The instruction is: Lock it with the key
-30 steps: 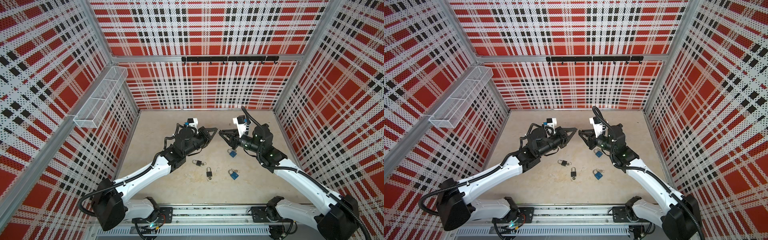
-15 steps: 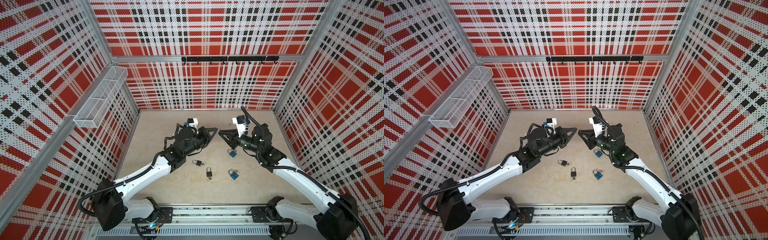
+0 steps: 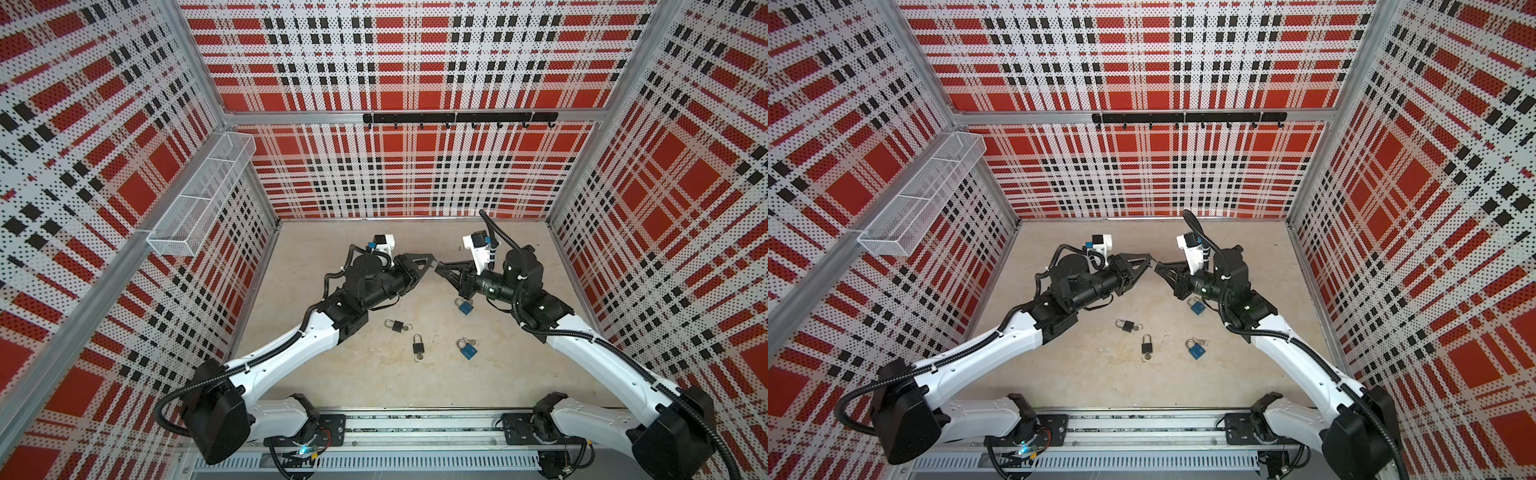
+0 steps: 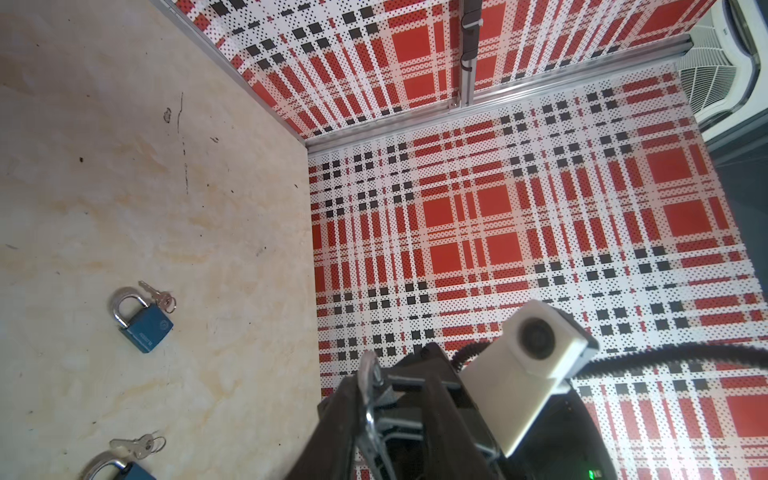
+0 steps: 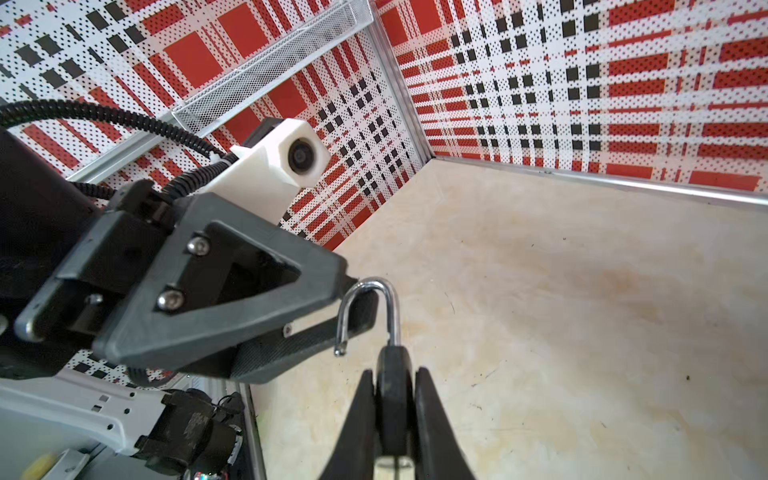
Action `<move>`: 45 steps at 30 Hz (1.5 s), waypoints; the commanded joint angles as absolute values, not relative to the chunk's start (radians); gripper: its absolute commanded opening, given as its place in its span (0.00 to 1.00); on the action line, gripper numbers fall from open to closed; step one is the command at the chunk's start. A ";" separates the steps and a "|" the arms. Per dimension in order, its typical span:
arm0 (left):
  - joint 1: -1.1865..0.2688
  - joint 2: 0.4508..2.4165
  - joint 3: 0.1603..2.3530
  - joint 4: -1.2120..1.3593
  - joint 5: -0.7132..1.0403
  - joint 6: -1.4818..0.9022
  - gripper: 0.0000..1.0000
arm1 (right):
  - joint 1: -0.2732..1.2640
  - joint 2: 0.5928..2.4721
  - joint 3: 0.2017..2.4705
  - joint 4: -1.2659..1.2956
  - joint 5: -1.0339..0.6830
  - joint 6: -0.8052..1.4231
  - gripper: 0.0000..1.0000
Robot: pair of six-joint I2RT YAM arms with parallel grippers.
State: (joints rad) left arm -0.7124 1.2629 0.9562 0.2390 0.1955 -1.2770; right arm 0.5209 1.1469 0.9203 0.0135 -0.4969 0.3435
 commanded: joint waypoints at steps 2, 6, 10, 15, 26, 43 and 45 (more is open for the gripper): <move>-0.649 1.189 0.925 0.204 0.324 -1.163 0.32 | 0.518 1.150 1.015 -0.100 -0.573 0.373 0.00; -0.596 1.154 0.917 0.124 0.425 -1.022 0.30 | 0.514 1.147 1.049 -0.174 -0.651 0.395 0.00; -0.584 1.167 0.933 0.077 0.537 -0.925 0.29 | 0.513 1.140 1.064 -0.214 -0.723 0.418 0.00; -0.594 1.181 0.954 0.080 0.661 -0.889 0.27 | 0.513 1.119 1.047 -0.221 -0.781 0.435 0.00; -0.561 1.142 0.914 0.081 0.729 -0.899 0.20 | 0.512 1.114 1.033 -0.197 -0.830 0.465 0.00; -0.559 1.170 0.910 0.116 0.763 -0.904 0.08 | 0.500 1.150 1.047 -0.133 -0.925 0.533 0.00; -0.559 1.176 0.909 0.118 0.771 -0.895 0.06 | 0.496 1.147 1.039 -0.097 -0.946 0.566 0.00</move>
